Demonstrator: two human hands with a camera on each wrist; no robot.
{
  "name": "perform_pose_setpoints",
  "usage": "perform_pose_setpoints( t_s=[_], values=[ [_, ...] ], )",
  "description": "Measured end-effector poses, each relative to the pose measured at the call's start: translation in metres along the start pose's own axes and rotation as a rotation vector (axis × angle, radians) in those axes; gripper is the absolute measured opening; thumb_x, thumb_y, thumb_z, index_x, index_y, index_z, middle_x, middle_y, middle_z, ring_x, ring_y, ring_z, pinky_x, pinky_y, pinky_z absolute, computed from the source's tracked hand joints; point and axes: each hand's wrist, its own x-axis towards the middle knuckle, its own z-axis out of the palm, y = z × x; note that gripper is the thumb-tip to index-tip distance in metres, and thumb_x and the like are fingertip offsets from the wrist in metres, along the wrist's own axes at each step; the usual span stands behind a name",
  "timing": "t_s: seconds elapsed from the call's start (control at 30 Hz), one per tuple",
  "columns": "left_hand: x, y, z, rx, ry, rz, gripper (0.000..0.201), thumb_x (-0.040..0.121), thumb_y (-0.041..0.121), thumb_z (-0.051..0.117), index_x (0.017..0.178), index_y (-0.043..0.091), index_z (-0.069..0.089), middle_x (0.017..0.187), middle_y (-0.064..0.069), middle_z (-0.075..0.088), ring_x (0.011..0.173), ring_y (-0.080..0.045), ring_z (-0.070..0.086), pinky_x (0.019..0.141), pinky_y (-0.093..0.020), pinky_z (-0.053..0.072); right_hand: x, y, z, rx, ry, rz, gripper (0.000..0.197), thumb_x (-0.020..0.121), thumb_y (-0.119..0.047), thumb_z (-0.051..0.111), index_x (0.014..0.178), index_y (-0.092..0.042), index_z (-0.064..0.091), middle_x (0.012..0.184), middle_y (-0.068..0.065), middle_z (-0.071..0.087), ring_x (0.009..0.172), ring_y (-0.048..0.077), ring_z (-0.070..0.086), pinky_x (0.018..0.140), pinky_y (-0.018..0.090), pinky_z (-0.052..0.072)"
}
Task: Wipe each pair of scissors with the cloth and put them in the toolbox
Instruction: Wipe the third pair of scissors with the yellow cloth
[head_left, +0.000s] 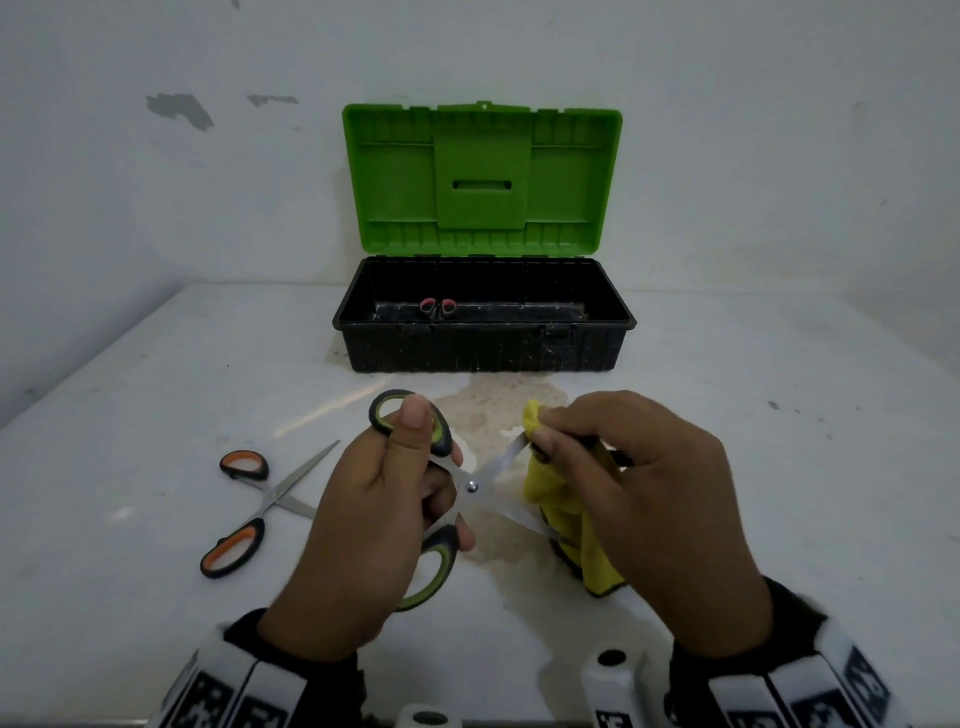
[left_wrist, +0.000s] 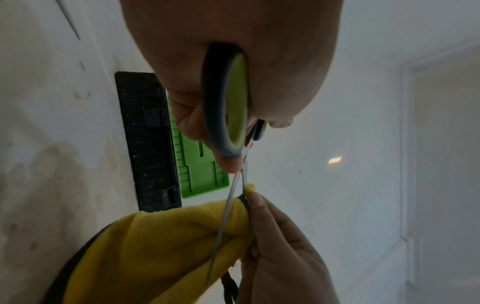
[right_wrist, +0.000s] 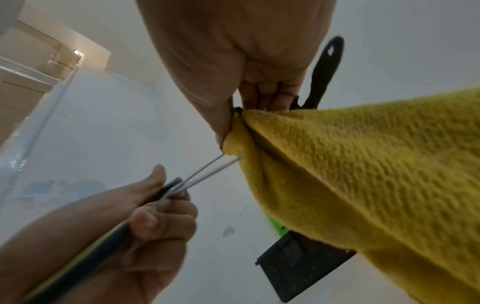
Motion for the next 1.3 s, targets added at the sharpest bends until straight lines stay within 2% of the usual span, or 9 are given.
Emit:
perform_pose_setpoints(
  t_s=[0.1, 0.37, 0.47, 0.6, 0.77, 0.93, 1.07, 1.17, 1.3],
  values=[
    [-0.001, 0.003, -0.002, 0.006, 0.014, -0.01, 0.059, 0.086, 0.053, 0.037, 0.081, -0.001, 0.059, 0.072, -0.045, 0.042, 0.048, -0.031, 0.055, 0.042, -0.019, 0.049, -0.004, -0.004, 0.0, 0.009, -0.027, -0.045, 0.01, 0.084, -0.021, 0.074, 0.09, -0.015, 0.078, 0.084, -0.007, 0.073, 0.08, 0.006, 0.066, 0.076, 0.023, 0.053],
    [-0.002, 0.002, -0.004, 0.011, 0.021, -0.036, 0.066, 0.082, 0.06, 0.035, 0.084, -0.002, 0.058, 0.072, -0.043, 0.044, 0.045, -0.025, 0.057, 0.044, -0.019, 0.049, 0.01, 0.009, -0.013, 0.016, 0.052, 0.128, 0.007, 0.082, -0.017, 0.078, 0.086, -0.022, 0.079, 0.081, -0.018, 0.072, 0.08, -0.005, 0.062, 0.069, 0.004, 0.042],
    [0.0, 0.006, -0.005, 0.027, 0.036, -0.032, 0.066, 0.082, 0.06, 0.034, 0.085, -0.002, 0.058, 0.073, -0.043, 0.046, 0.044, -0.021, 0.058, 0.043, -0.016, 0.048, 0.016, 0.012, -0.023, 0.044, 0.068, 0.2, 0.009, 0.083, -0.021, 0.077, 0.086, -0.029, 0.078, 0.079, -0.02, 0.073, 0.079, -0.001, 0.064, 0.066, 0.01, 0.045],
    [0.001, 0.01, -0.003, 0.057, 0.061, -0.025, 0.065, 0.079, 0.06, 0.034, 0.086, 0.0, 0.058, 0.076, -0.044, 0.047, 0.047, -0.023, 0.057, 0.042, -0.015, 0.046, 0.014, -0.006, -0.024, 0.047, -0.002, 0.089, 0.008, 0.085, -0.02, 0.075, 0.089, -0.027, 0.078, 0.084, -0.019, 0.072, 0.083, 0.001, 0.065, 0.071, 0.008, 0.047],
    [-0.004, 0.013, 0.005, 0.078, 0.052, -0.043, 0.063, 0.079, 0.059, 0.035, 0.086, 0.001, 0.06, 0.077, -0.044, 0.047, 0.06, -0.033, 0.052, 0.04, -0.015, 0.046, 0.003, -0.013, -0.001, -0.087, -0.145, -0.128, 0.019, 0.09, -0.031, 0.063, 0.097, -0.022, 0.078, 0.09, -0.011, 0.073, 0.086, 0.001, 0.058, 0.079, 0.023, 0.045],
    [-0.003, 0.017, 0.0, 0.073, 0.048, -0.109, 0.067, 0.08, 0.06, 0.037, 0.091, -0.002, 0.059, 0.08, -0.044, 0.049, 0.053, -0.03, 0.056, 0.041, -0.016, 0.047, 0.004, -0.006, 0.001, -0.134, -0.083, -0.15, 0.013, 0.087, -0.026, 0.069, 0.095, -0.021, 0.079, 0.087, -0.007, 0.072, 0.083, 0.006, 0.059, 0.074, 0.038, 0.049],
    [0.002, 0.016, -0.004, 0.041, 0.041, -0.182, 0.068, 0.081, 0.062, 0.039, 0.086, -0.003, 0.059, 0.067, -0.019, 0.052, 0.051, -0.03, 0.055, 0.041, -0.024, 0.05, 0.002, -0.014, 0.001, -0.142, -0.191, -0.281, 0.023, 0.091, -0.031, 0.059, 0.097, -0.019, 0.078, 0.091, -0.004, 0.072, 0.084, 0.009, 0.058, 0.078, 0.033, 0.043],
    [0.004, 0.015, -0.004, 0.005, 0.036, -0.238, 0.064, 0.09, 0.06, 0.039, 0.087, -0.001, 0.06, 0.05, -0.003, 0.035, 0.032, -0.014, 0.049, 0.057, -0.036, 0.053, 0.003, -0.009, 0.0, -0.177, -0.197, -0.316, 0.027, 0.095, -0.033, 0.055, 0.097, -0.019, 0.078, 0.091, -0.003, 0.071, 0.081, 0.016, 0.063, 0.078, 0.036, 0.041],
    [0.005, 0.016, 0.0, 0.018, 0.04, -0.271, 0.059, 0.092, 0.059, 0.038, 0.089, 0.003, 0.059, 0.056, -0.003, 0.028, 0.029, -0.01, 0.045, 0.057, -0.035, 0.054, 0.001, -0.009, 0.0, -0.178, -0.21, -0.306, 0.022, 0.093, -0.031, 0.06, 0.097, -0.019, 0.078, 0.091, -0.004, 0.07, 0.081, 0.016, 0.062, 0.078, 0.037, 0.042]
  ],
)
